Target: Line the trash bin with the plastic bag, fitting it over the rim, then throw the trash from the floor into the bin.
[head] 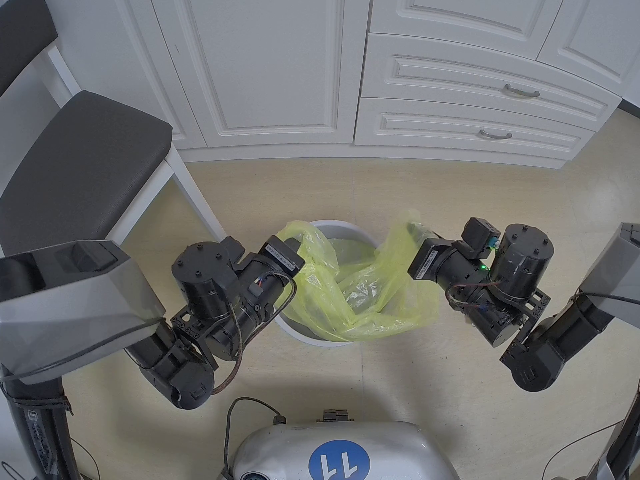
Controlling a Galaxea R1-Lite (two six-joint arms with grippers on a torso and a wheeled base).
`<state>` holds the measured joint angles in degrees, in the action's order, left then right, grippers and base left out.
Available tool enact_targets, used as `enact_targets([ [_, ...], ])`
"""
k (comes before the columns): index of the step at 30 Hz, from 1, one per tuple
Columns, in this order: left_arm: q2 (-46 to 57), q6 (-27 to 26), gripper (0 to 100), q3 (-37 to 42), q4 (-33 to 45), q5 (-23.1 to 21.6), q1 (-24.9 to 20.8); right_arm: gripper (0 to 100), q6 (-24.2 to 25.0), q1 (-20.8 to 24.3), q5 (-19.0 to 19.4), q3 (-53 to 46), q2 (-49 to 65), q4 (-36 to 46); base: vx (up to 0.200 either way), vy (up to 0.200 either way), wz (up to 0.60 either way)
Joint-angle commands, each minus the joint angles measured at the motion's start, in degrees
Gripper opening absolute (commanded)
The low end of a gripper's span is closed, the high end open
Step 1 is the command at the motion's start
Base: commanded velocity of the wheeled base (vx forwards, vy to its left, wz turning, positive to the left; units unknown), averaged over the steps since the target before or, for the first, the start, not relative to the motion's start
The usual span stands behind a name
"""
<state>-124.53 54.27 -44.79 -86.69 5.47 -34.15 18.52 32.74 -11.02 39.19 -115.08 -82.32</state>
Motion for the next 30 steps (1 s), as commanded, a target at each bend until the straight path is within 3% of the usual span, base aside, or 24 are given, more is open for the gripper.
enact_targets([
  [1, -3.5, 0.1, 0, -0.5, -0.9, 0.1, 0.0, 0, 0.3, 0.6, 0.0, 0.4, -3.0, -0.3, 0.0, 0.0, 0.0],
  [12, -2.8, -0.8, 0, 0.2, -0.9, -0.2, 1.9, 0, 0.2, 0.5, 0.1, 0.8, -7.0, -4.1, 0.0, 0.0, 0.0],
  [20, -1.2, -7.9, 0, 2.5, 0.1, -2.2, 3.4, 0, -0.5, -0.3, -0.1, -0.3, -5.0, -3.3, 0.0, 0.0, 0.0],
  [23, 0.5, -11.8, 0, 4.1, 3.4, -2.8, 3.4, 0, -2.8, -1.2, 0.6, -3.1, -2.7, -0.4, 0.0, 0.0, 0.0],
  [30, 6.7, -14.0, 0, 5.9, 14.0, -5.8, 3.6, 0, -7.4, -1.4, 0.6, -6.3, -1.3, 2.7, 0.0, 0.0, 0.0],
])
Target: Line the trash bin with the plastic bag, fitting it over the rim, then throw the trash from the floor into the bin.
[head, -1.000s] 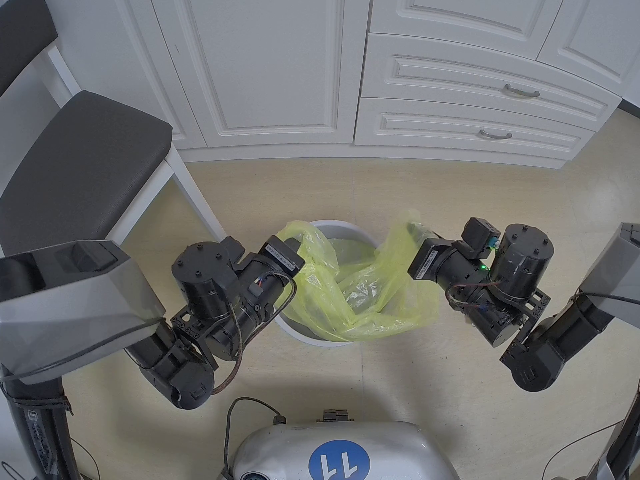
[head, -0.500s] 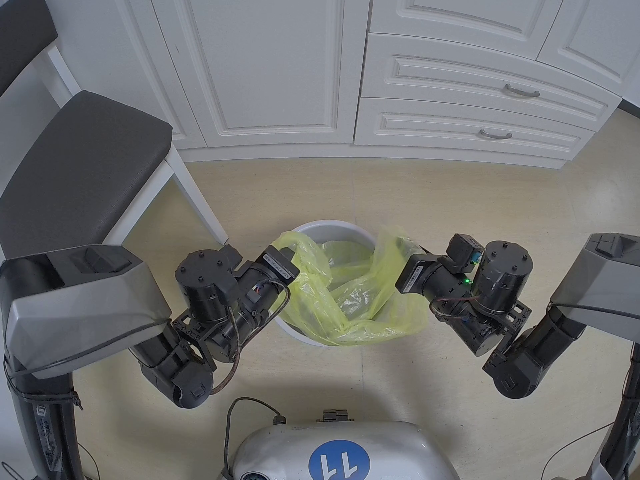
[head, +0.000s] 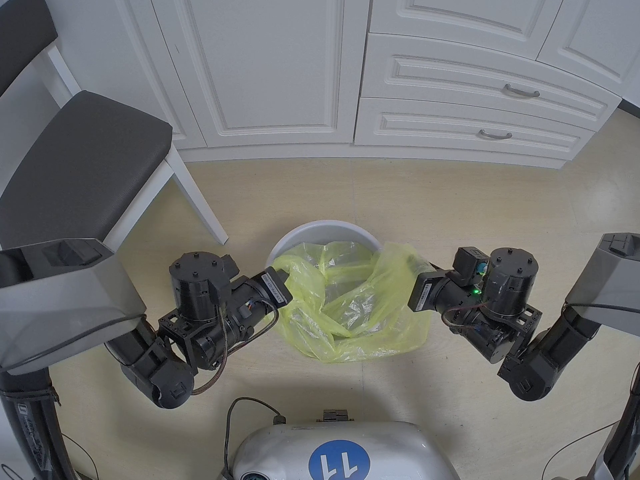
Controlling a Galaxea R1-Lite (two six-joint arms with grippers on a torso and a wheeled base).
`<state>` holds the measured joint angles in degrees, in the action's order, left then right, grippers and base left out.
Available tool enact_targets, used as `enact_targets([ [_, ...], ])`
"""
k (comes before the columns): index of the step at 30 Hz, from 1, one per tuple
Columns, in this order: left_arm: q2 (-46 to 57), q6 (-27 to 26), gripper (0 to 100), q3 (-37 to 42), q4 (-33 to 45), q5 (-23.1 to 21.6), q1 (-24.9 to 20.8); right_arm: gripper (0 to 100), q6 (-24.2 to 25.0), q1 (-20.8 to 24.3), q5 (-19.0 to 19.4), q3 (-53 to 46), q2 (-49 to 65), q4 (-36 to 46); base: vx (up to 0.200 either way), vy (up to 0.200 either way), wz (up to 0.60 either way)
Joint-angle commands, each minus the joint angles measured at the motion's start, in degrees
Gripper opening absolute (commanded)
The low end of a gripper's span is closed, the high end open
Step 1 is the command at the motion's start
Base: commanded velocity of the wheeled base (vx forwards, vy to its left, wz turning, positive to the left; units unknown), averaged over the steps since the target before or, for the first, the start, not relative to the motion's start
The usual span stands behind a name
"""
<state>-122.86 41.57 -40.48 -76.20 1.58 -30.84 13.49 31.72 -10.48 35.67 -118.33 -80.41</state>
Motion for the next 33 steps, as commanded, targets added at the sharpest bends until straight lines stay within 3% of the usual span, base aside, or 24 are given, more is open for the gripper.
enact_targets([
  [1, 5.0, -1.3, 0, 1.5, 3.5, -1.9, 0.3, 0, -2.3, -0.3, 0.0, -2.8, 2.0, 0.8, 0.0, 0.0, 0.0],
  [8, 7.7, -3.5, 0, 3.5, 4.7, -3.9, 0.9, 0, -9.7, -0.6, 0.2, -9.0, 3.2, 0.8, 0.0, 0.0, 0.0],
  [10, 7.9, -4.4, 0, 3.8, 5.0, -4.1, 0.9, 0, -11.5, -1.3, 1.1, -11.2, 4.1, 0.8, 0.0, 0.0, 0.0],
  [12, 8.2, -5.4, 0, 4.2, 5.8, -4.3, 0.9, 0, -14.6, -2.0, 4.8, -14.4, 5.5, 0.8, 0.0, 0.0, 0.0],
  [21, 10.7, -6.1, 0, 4.7, 10.2, -4.6, 1.0, 0, -18.7, -2.4, 6.5, -19.1, 8.1, 1.0, 0.0, 0.0, 0.0],
  [26, 12.6, -10.2, 0, 7.4, 12.4, -7.6, 1.7, 0, -23.0, -2.4, 7.9, -22.1, 8.3, 0.9, 0.0, 0.0, 0.0],
  [33, 10.4, -10.4, 0, 6.9, 12.1, -7.8, 1.8, 0, -23.3, -1.6, 8.5, -21.7, 4.3, 0.6, 0.0, 0.0, 0.0],
])
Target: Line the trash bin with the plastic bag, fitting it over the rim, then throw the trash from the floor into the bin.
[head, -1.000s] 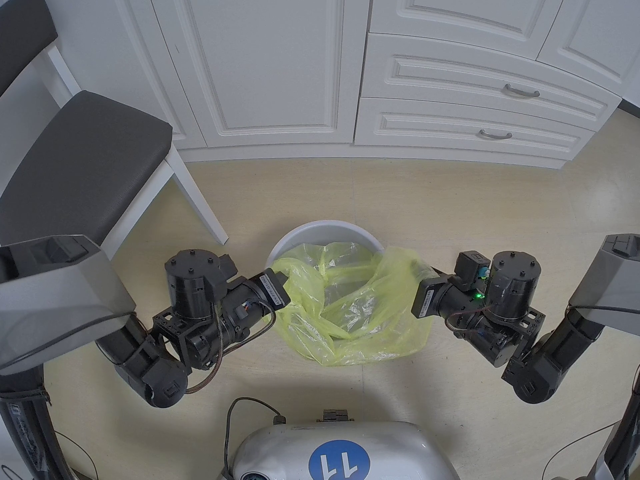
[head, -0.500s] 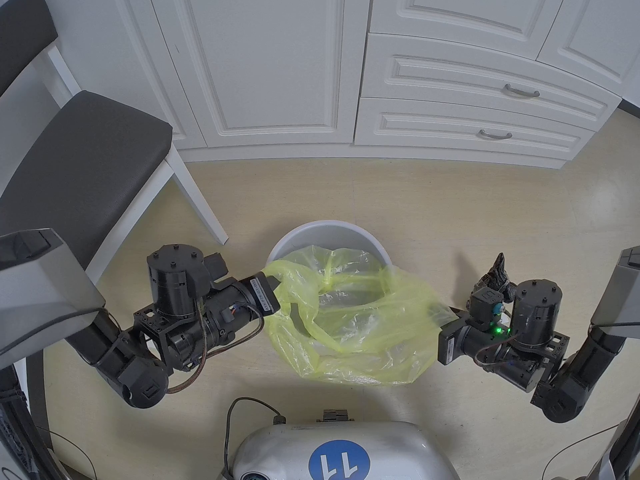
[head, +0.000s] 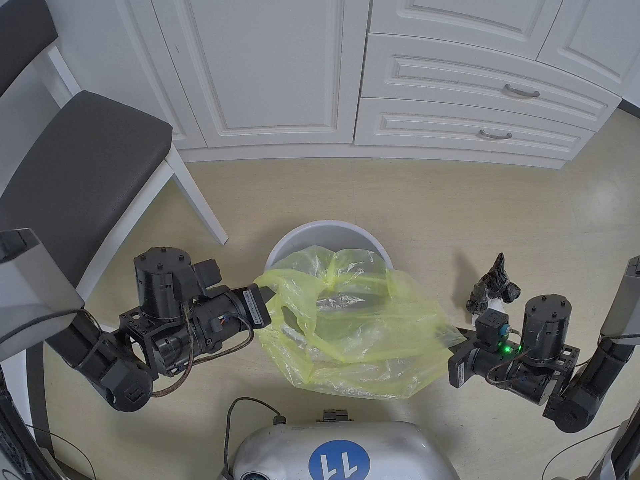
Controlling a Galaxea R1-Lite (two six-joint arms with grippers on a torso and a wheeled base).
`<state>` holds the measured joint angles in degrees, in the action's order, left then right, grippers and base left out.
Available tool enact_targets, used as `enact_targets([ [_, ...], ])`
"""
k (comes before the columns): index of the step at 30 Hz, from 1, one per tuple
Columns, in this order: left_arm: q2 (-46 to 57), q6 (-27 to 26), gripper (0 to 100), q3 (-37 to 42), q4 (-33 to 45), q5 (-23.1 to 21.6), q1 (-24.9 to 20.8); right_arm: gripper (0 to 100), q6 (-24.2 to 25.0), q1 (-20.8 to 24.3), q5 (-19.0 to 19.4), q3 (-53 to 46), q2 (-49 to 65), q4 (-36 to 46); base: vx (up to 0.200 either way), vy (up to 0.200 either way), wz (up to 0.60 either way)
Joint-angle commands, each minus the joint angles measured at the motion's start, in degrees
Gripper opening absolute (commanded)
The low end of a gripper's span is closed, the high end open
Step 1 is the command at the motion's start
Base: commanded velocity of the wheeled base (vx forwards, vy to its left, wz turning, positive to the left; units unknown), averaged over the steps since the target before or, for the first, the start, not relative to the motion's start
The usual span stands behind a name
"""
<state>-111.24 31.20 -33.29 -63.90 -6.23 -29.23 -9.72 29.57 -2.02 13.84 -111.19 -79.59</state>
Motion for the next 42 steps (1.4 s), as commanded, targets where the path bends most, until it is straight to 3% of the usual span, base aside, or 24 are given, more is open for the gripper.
enact_targets([
  [1, -3.3, 0.0, 0, -0.9, -0.8, 0.1, 0.3, 0, 0.0, 1.3, -0.2, 0.6, -5.4, -1.3, 0.0, 0.0, 0.0],
  [7, -7.4, 0.7, 0, -2.4, -5.9, 0.4, 2.0, 0, 0.3, 1.3, -0.8, 1.9, -11.5, -10.1, 0.0, 0.0, 0.0],
  [13, -9.6, 0.8, 0, -2.7, -13.0, 0.5, 5.0, 0, 0.0, -0.2, -0.7, 1.4, -12.7, -10.4, 0.0, 0.0, 0.0],
  [24, -9.2, 0.8, 0, -2.5, -13.5, 0.3, 5.5, 0, -2.7, -1.5, -0.4, 0.8, -13.3, -10.4, 0.0, 0.0, 0.0],
  [25, -9.0, 0.8, 0, -2.5, -13.6, 0.4, 5.5, 100, -2.7, -1.6, -0.3, 0.8, -13.1, -10.4, 0.0, 0.0, 0.0],
  [31, -6.8, 0.9, 0, -0.6, -19.5, 0.3, 5.2, 100, -2.8, -2.7, 0.4, -0.8, -9.9, -10.4, 0.0, 0.0, 0.0],
  [33, -6.5, 0.7, 0, 1.2, -23.9, -0.1, 4.3, 100, -2.9, -2.6, 3.9, -3.1, -9.0, -10.4, 0.0, 0.0, 0.0],
  [42, -5.6, 1.0, 0, 1.0, -23.9, 0.0, 3.7, 100, -4.6, -3.1, 7.5, -6.4, -7.2, -10.4, 0.0, 0.0, 0.0],
])
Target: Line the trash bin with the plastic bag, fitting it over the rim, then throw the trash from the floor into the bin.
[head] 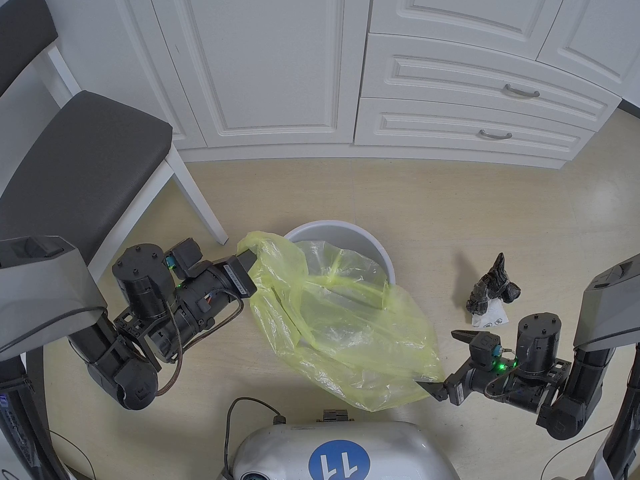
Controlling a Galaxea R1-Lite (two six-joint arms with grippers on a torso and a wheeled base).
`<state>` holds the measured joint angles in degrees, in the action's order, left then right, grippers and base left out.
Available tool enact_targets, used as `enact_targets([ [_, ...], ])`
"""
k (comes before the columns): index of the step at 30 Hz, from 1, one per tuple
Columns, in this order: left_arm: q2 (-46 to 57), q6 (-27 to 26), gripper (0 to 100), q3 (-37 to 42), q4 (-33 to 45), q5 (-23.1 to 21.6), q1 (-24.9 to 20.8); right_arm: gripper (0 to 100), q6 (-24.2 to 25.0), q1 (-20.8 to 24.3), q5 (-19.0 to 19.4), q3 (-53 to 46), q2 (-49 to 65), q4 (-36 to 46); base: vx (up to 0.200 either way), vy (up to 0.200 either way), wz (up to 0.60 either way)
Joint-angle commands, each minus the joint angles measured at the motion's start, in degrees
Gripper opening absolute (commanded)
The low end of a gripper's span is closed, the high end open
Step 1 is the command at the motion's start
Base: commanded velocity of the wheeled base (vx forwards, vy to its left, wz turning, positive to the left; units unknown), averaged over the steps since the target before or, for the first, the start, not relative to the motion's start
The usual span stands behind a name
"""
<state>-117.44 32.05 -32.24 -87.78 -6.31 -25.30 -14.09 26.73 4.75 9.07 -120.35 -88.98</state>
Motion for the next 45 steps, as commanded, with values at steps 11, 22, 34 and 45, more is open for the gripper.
enact_targets([
  [11, 0.3, 0.0, 0, 0.1, -0.1, 0.2, -0.3, 100, -8.4, -2.4, 20.7, -9.1, 5.3, -1.0, 0.0, 0.0, 0.0],
  [22, -0.2, 0.0, 0, 0.1, 0.0, 0.2, -0.2, 100, -8.6, -5.8, 29.7, -9.1, 6.3, -1.0, 0.0, 0.0, 0.0],
  [34, -5.4, 0.7, 0, -2.6, 0.0, 0.2, 3.3, 100, -10.7, -12.3, 41.7, -9.1, 6.6, -1.0, 0.0, 0.0, 0.0],
  [45, -5.5, 1.3, 0, -3.0, 0.0, 0.2, 4.2, 100, -10.7, -15.2, 46.9, -9.0, 8.0, -1.0, 0.0, 0.0, 0.0],
])
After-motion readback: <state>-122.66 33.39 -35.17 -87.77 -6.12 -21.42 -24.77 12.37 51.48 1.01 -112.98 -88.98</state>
